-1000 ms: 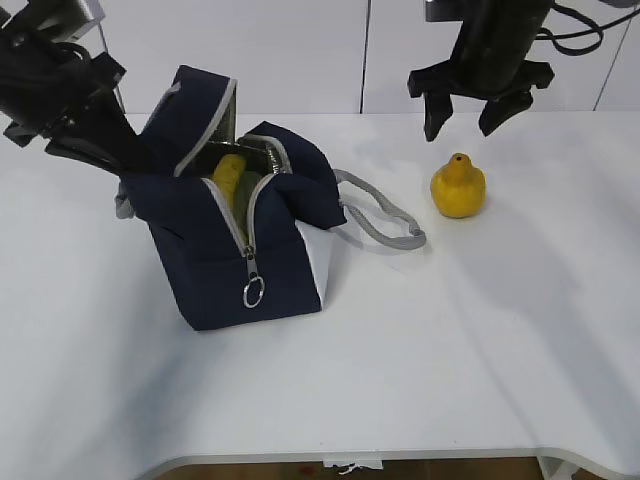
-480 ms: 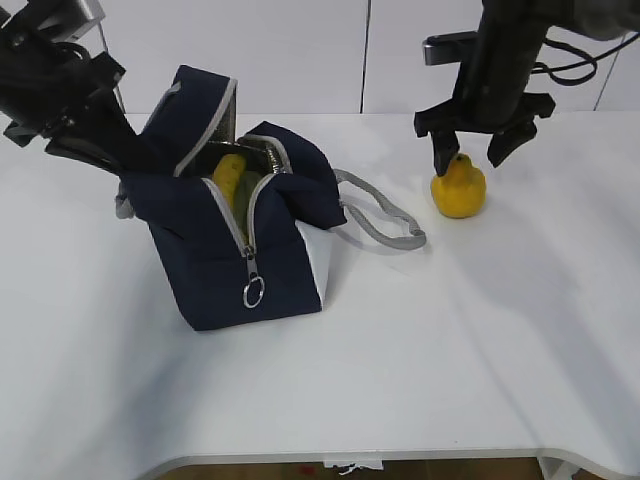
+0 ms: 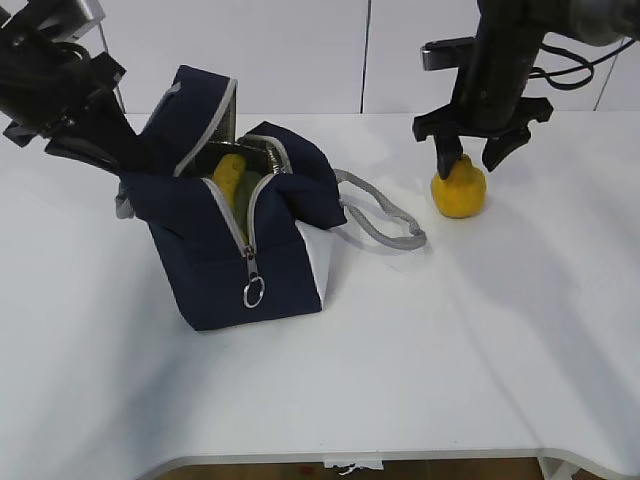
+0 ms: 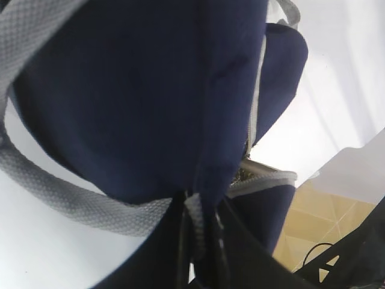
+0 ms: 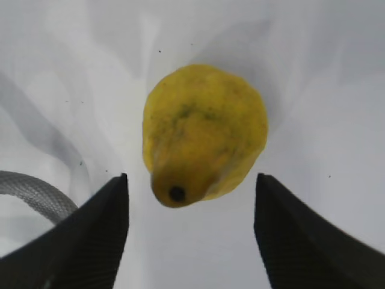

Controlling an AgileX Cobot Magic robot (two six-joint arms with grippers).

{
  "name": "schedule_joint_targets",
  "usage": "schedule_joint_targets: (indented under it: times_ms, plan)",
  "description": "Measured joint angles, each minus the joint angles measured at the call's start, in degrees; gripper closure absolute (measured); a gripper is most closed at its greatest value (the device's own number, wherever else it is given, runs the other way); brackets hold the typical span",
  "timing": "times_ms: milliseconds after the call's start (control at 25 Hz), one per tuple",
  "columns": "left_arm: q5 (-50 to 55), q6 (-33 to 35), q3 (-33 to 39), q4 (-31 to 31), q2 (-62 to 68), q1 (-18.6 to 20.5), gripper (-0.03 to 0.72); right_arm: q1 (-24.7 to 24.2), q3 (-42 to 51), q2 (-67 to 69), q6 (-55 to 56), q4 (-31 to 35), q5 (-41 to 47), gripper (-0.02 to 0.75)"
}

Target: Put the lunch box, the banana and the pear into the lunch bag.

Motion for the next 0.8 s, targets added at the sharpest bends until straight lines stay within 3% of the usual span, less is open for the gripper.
schedule_joint_targets:
  times_ms: [200, 520, 800]
  plan:
    - [0.0, 0.0, 0.0, 0.0, 0.0, 0.0, 0.676, 0.0, 0.0, 0.0, 0.0, -0.1, -0.1, 0.320]
    - [0.0, 0.0, 0.0, 0.0, 0.0, 0.0, 0.676, 0.0, 0.0, 0.0, 0.0, -0.1, -1.3, 0.351]
    - [0.0, 0.0, 0.0, 0.0, 0.0, 0.0, 0.676, 0.0, 0.0, 0.0, 0.0, -0.1, -1.4, 0.483]
